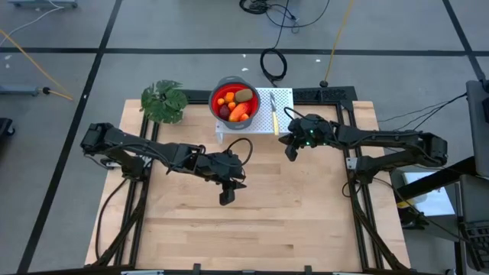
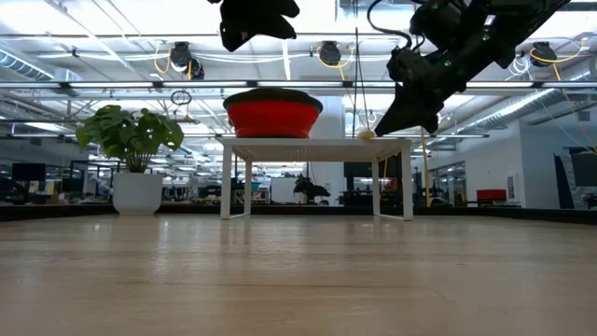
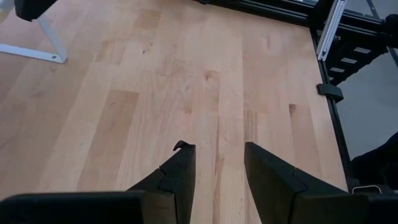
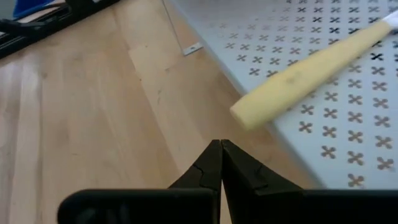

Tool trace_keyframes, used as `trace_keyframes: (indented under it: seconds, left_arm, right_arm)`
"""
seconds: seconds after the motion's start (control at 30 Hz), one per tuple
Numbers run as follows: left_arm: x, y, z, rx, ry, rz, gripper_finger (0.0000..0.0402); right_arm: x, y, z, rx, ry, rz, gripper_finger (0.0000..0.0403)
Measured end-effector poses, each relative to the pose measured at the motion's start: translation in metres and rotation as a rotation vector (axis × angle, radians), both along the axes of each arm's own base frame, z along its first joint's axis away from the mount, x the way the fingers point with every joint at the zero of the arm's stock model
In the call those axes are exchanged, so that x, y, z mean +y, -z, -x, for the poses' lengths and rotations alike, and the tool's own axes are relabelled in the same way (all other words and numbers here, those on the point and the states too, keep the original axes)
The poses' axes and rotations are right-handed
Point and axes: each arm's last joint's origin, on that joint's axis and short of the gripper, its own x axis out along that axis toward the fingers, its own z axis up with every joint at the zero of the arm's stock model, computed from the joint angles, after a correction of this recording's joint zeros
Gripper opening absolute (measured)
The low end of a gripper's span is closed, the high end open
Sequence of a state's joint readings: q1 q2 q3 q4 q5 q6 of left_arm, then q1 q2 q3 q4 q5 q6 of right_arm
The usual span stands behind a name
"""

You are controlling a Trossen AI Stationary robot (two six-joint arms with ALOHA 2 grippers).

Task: Pick & Place Fruit
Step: Put the yellow knife on the shelf

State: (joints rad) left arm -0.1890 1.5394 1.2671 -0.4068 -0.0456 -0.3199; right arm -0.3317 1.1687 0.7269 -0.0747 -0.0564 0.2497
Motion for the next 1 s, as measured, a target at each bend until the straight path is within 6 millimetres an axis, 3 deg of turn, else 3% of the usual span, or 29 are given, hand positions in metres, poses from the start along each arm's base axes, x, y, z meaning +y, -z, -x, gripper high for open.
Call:
trace_keyframes:
  seconds: [0.37,1.0]
  left_arm:
    - [0.000,0.000,0.000,0.000,-0.009,0.012,0.0136]
    - [0.000,-0.001,0.000,-0.005,-0.011,0.016,0.0136]
  right_arm:
    - [-0.003,0.008,-0.011,-0.015,-0.023,-0.009,0.0000]
    - [-0.010,0.003,-0.014,-0.078,0.001,0.064,0.0000]
